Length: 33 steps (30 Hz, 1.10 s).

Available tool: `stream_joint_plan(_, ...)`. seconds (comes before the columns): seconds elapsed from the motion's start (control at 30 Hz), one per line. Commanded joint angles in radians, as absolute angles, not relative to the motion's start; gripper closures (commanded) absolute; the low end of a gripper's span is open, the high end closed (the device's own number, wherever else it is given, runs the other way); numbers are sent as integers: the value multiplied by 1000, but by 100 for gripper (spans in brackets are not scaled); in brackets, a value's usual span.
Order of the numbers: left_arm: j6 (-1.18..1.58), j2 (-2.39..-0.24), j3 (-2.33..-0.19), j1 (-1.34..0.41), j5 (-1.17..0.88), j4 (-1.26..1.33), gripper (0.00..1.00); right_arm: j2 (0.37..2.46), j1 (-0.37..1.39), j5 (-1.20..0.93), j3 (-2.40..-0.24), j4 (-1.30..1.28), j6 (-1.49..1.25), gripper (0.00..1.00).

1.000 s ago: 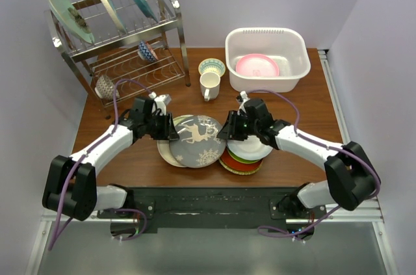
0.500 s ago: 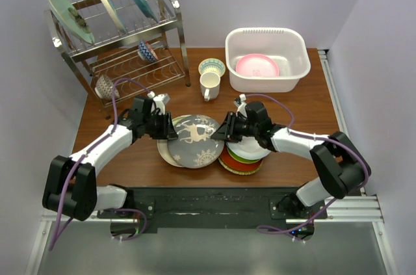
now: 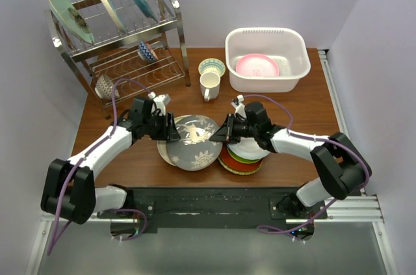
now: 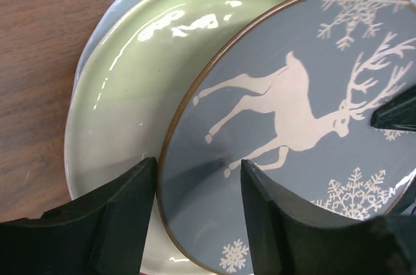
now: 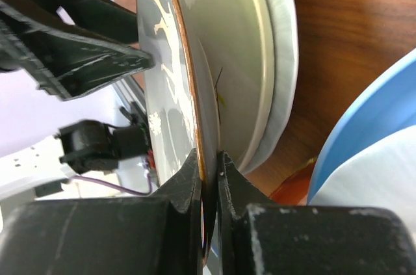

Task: Place the plates into the plastic bin on the countertop
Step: Pick up the plate at the center of the board.

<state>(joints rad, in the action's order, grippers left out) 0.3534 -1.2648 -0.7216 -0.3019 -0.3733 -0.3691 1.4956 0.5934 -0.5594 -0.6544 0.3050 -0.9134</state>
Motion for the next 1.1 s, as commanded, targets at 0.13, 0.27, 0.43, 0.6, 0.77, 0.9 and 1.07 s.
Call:
stream_joint_plan(0.13,350,-1080,-730,-313,-319,-364,20,1384,603,-561,-745,250,-865,100)
stream_joint_plan(0.27,359,-997,-729,-311,-224,-373,12,1370,592,-563,-752,238,-867,100)
stream_joint_plan(0.43,368,-939,-729,-305,-152,-387,2,1353,581,-561,-770,206,-859,100)
stream_joint_plan(0.6,370,-885,-713,-295,-146,-368,0,1330,574,-540,-807,134,-824,100)
stream_joint_plan(0.77,370,-899,-716,-281,-147,-373,0,1318,560,-534,-845,95,-804,100)
stream_joint_plan(0.9,368,-907,-718,-275,-152,-374,0,1319,539,-535,-870,72,-795,100)
stream_joint_plan(1.07,365,-902,-715,-268,-166,-370,0,1322,505,-543,-913,57,-782,100)
